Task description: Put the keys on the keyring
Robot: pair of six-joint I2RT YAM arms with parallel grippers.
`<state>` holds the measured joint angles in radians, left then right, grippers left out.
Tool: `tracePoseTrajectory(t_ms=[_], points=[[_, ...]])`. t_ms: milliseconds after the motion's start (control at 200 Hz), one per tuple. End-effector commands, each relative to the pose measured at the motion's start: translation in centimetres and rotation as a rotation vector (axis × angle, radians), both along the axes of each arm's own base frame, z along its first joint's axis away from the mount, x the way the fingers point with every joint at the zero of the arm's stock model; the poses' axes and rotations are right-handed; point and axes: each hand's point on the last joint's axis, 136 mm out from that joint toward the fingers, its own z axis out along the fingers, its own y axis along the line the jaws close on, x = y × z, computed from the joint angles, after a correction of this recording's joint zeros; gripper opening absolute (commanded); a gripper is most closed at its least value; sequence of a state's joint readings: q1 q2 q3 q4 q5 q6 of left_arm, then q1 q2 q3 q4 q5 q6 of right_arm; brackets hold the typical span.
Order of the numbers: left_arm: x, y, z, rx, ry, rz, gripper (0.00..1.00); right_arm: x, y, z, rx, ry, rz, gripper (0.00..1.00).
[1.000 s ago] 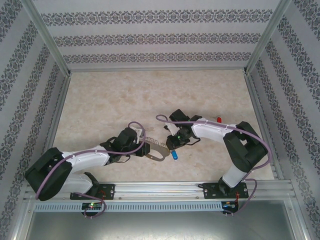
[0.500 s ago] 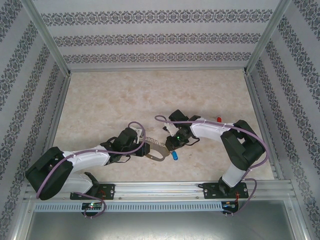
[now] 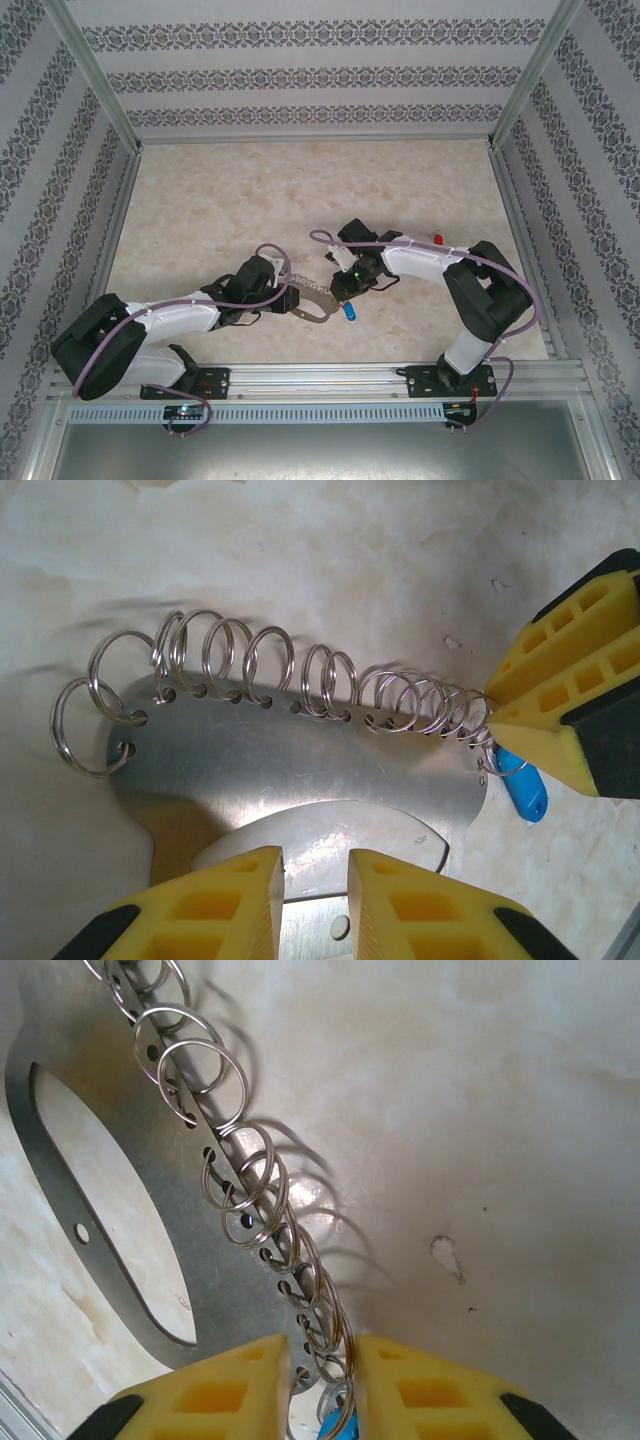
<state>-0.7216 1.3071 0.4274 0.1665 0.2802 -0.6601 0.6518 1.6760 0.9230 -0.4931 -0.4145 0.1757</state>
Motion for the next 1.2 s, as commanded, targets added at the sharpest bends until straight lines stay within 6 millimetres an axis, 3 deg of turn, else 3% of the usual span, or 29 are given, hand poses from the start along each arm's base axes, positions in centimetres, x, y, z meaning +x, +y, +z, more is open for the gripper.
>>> tracePoseTrajectory(t_ms=[0,874,1194], points=[[-0.2,-0.6,-0.1,-0.018,-0.007,-0.010,0.24,-0.3,0.1,0.9,0.035,-0.010,0.014,0.28],[-0.4,-0.8,-0.2,-0.019,-0.005,-0.014,0.23,-0.4,-0.2,0.0,0.040,0.023,-0.002,0.13],[-0.4,-0.9,-0.2,-0.018,-0.004,-0.016,0.23,-0.5,-0.3,0.0,0.042,0.036,-0.014,0.23]])
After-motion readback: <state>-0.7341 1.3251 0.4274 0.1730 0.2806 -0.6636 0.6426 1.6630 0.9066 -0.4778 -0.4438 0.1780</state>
